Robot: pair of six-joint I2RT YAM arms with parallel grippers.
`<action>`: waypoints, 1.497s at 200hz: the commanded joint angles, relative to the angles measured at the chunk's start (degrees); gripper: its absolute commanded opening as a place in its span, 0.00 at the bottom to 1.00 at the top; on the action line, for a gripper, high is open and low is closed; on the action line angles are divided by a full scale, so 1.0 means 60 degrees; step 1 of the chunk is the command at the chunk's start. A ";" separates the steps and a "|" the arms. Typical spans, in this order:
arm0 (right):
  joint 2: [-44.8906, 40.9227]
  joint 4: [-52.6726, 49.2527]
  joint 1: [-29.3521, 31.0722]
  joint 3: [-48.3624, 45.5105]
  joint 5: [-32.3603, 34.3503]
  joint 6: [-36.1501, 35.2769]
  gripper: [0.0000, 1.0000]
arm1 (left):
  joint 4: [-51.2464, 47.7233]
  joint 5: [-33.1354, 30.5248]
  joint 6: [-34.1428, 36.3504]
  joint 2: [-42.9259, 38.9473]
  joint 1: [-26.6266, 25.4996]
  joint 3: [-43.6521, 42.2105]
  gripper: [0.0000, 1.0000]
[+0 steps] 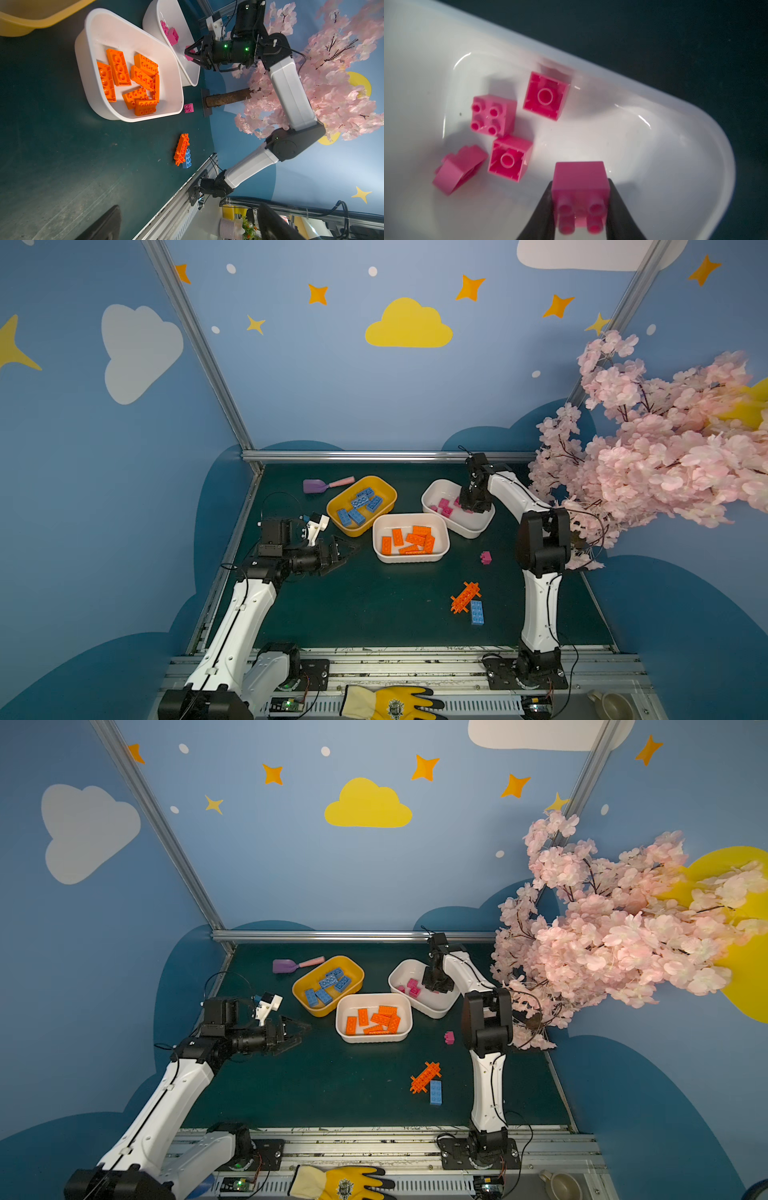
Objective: Sort the legos into containers by color
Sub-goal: 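Carry the pink brick into the far white bin and release it, then move the right gripper down and grasp the orange cross-shaped piece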
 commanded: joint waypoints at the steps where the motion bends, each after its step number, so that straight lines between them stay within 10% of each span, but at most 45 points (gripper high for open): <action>1: 0.0467 -0.0750 -0.0142 0.0856 -0.0377 0.0321 0.28 | 0.0115 0.0178 0.0006 0.0016 0.0011 0.0170 1.00; 28: 0.0628 -0.1055 -0.0083 0.1505 -0.1110 0.0124 0.53 | 0.0099 0.0175 0.0036 0.0092 0.0015 0.0176 1.00; 73: -0.1850 -0.0563 0.0066 -0.0781 -0.1173 -0.0002 0.63 | 0.0267 0.0211 -0.0027 0.0141 0.0015 0.0107 1.00; 125: -0.5595 -0.0197 0.0488 -0.5087 -0.1198 0.0533 0.67 | 0.0469 0.0279 -0.0080 0.0147 -0.0038 -0.0138 1.00; 166: -0.7646 -0.0026 0.1851 -0.7903 -0.1519 0.3181 0.69 | 0.0567 0.0279 -0.0095 0.0126 -0.0077 -0.0278 1.00; 228: -0.8818 -0.0151 0.3975 -0.9905 -0.1091 0.7246 0.68 | 0.0454 0.0261 -0.0069 -0.0187 -0.0077 -0.0365 1.00; 299: -0.8776 0.1257 0.4498 -1.1329 -0.1001 0.8432 0.60 | 0.0364 0.0240 -0.0080 -0.0540 -0.0075 -0.0644 1.00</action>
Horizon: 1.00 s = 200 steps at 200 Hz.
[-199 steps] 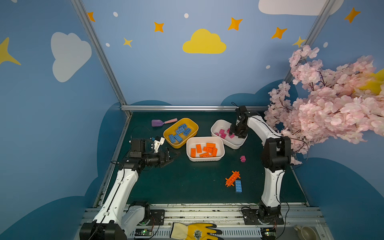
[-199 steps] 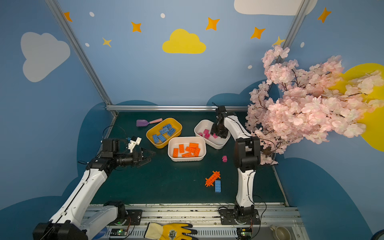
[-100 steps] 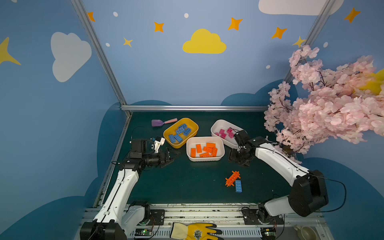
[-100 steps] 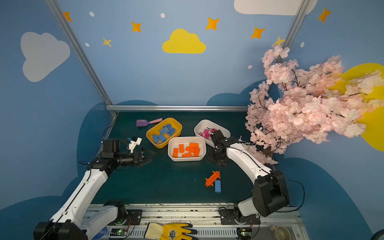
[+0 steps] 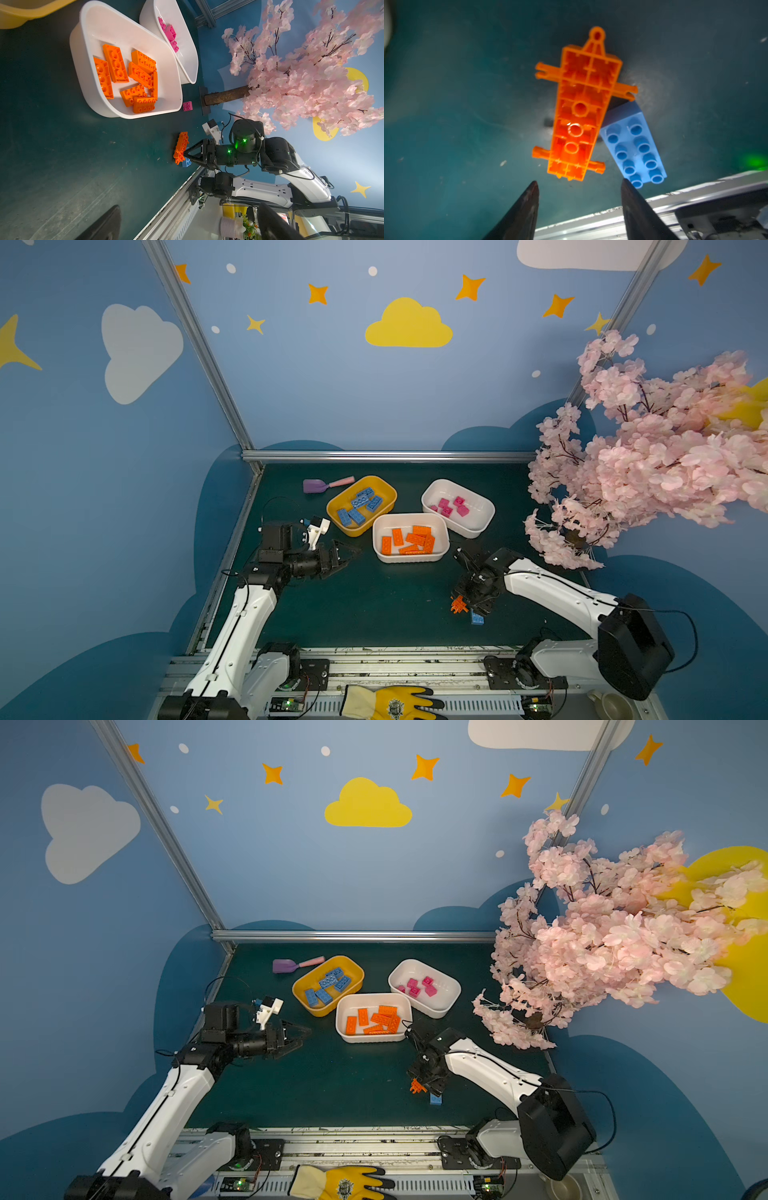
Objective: Sort the legos into containers by color
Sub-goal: 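Move the right gripper down and grasp the orange cross-shaped piece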
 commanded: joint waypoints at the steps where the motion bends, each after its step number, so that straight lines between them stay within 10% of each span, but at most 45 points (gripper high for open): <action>1: 0.0153 0.0526 0.0061 -0.0038 0.0267 0.0556 0.60 | -0.0095 0.0135 0.0069 -0.0144 -0.0019 -0.0068 1.00; 200: 0.1667 0.0835 -0.0748 0.0385 0.1109 -0.0070 0.42 | -0.0080 0.0298 -0.0130 -0.0622 -0.0018 -0.0366 1.00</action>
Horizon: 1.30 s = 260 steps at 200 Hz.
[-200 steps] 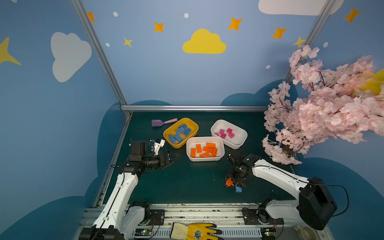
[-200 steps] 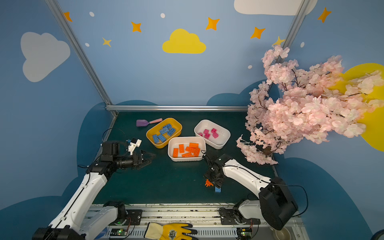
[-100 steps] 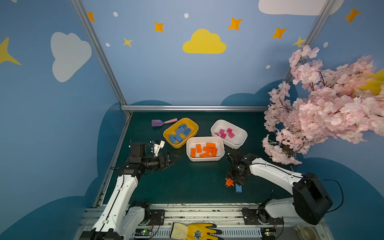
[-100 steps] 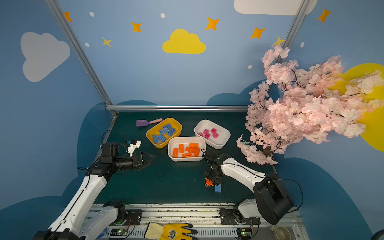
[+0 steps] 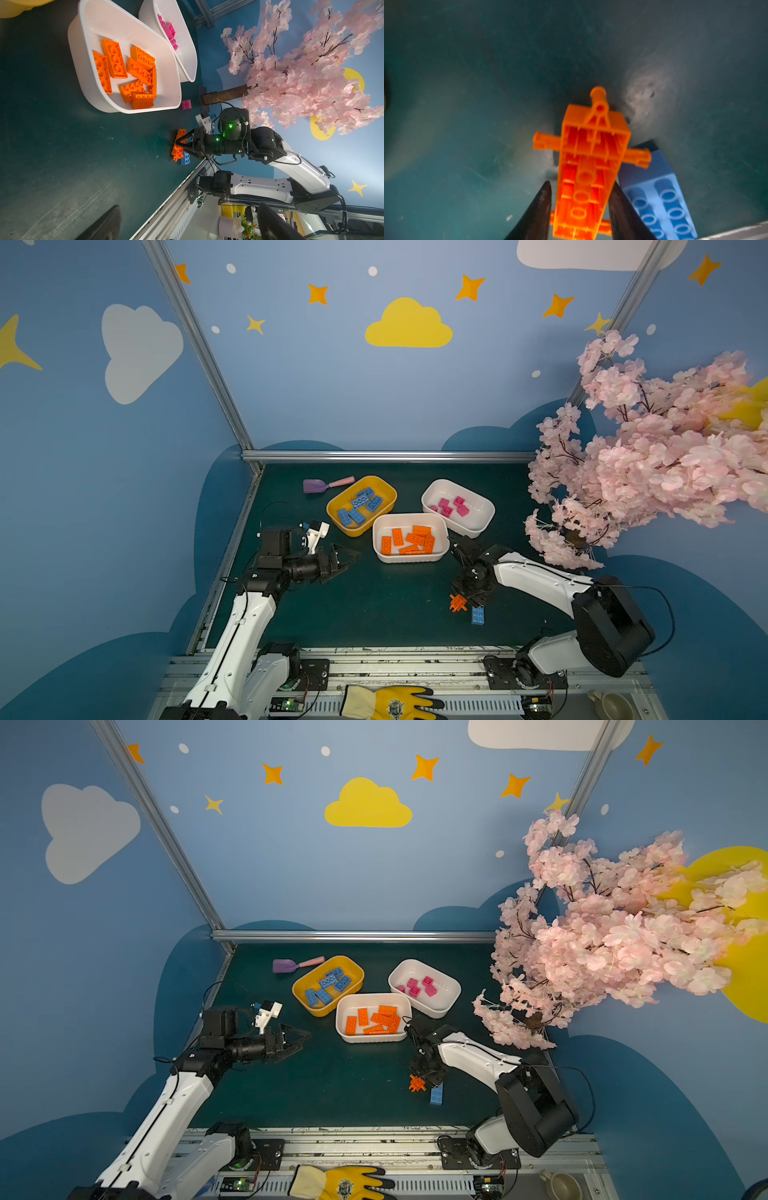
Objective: Sort the legos into containers by color
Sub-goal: 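Move the right gripper down and grasp the orange cross-shaped piece, then lift the orange cross piece and drop it into the nearer white bin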
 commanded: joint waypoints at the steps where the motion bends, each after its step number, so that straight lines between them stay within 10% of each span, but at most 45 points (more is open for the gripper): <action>1: 0.0305 -0.0364 -0.0152 0.0319 0.0434 -0.0144 0.42 | -0.0193 0.0243 0.0119 -0.0146 -0.0021 -0.0021 1.00; 131: -0.0081 -0.1447 -0.0132 0.4036 -0.0439 -0.2585 0.16 | -0.0443 0.0220 0.0198 0.0065 -0.0015 0.0548 1.00; 260: 0.4235 -0.0370 0.0466 0.7122 -0.0364 0.1920 0.20 | 0.0075 0.0272 -0.0062 0.0182 -0.0016 0.0389 1.00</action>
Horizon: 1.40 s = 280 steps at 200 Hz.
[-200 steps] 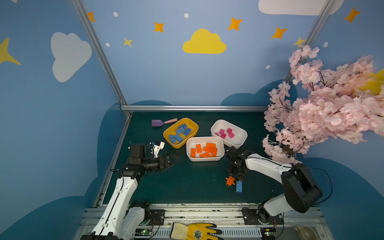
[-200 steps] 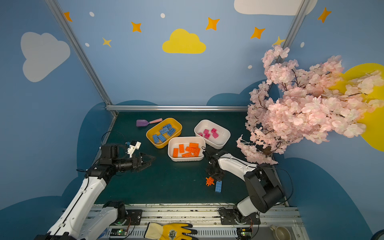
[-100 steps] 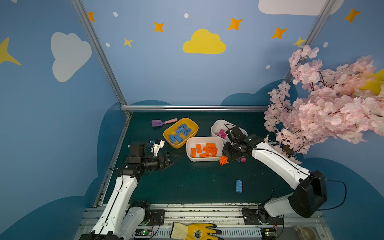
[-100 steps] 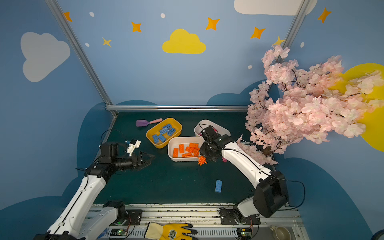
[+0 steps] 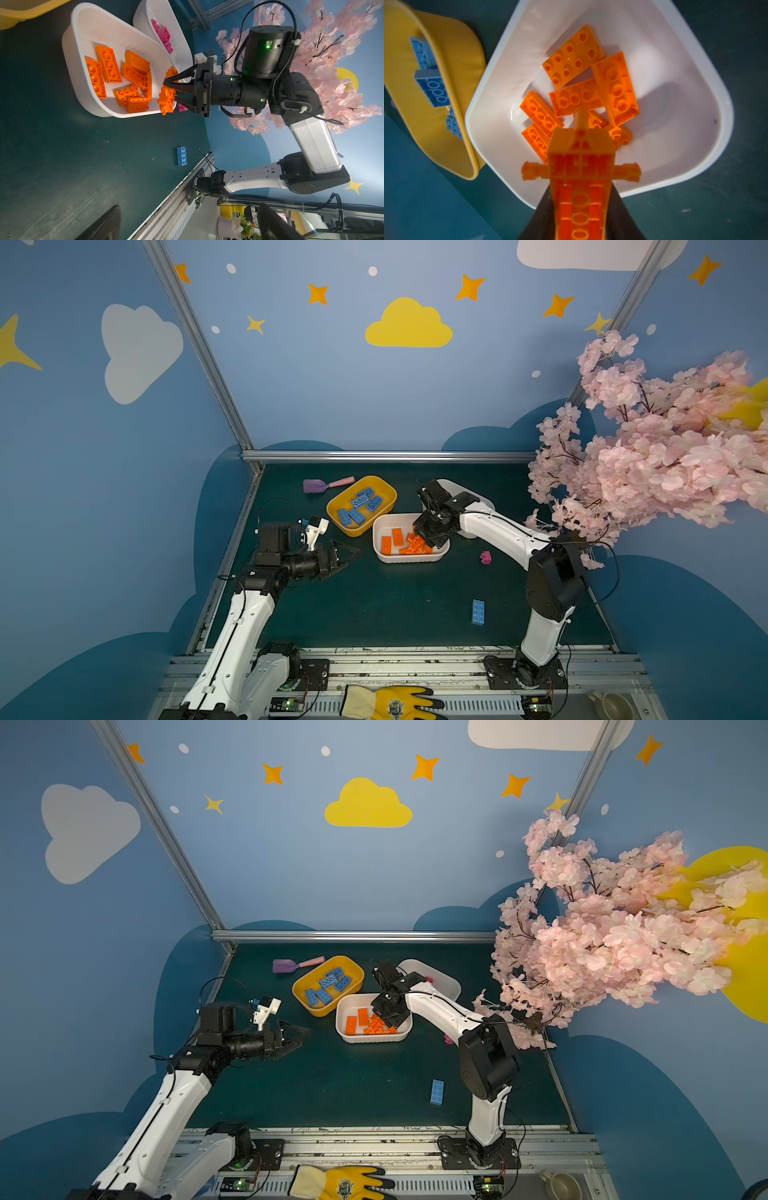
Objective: Sort the legos into containers by color
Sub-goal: 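Lift the orange cross piece and drop it into the nearer white bin, then move the right gripper down and grasp the loose blue brick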
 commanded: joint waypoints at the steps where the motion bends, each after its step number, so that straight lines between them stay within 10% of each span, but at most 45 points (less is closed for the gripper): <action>1: 0.0407 0.0072 0.0054 0.0201 0.0245 0.1038 0.21 | 0.0288 0.0260 -0.0047 0.0091 -0.0013 -0.0082 1.00; 81: -0.0160 -0.0245 -0.0012 0.0023 0.0373 0.0652 0.56 | 0.0634 0.0300 -0.0235 -0.0007 -0.0034 -0.0461 1.00; 202: -0.6719 -0.2724 -0.0367 -0.5766 0.1963 -0.1019 0.68 | 0.1215 0.0280 -0.0477 -0.0012 -0.0216 -0.0866 1.00; 280: -0.6201 -0.1721 -0.0462 -0.7376 0.0874 -0.3059 0.67 | 0.1146 0.0074 -0.0706 -0.0499 -0.0385 -0.1062 1.00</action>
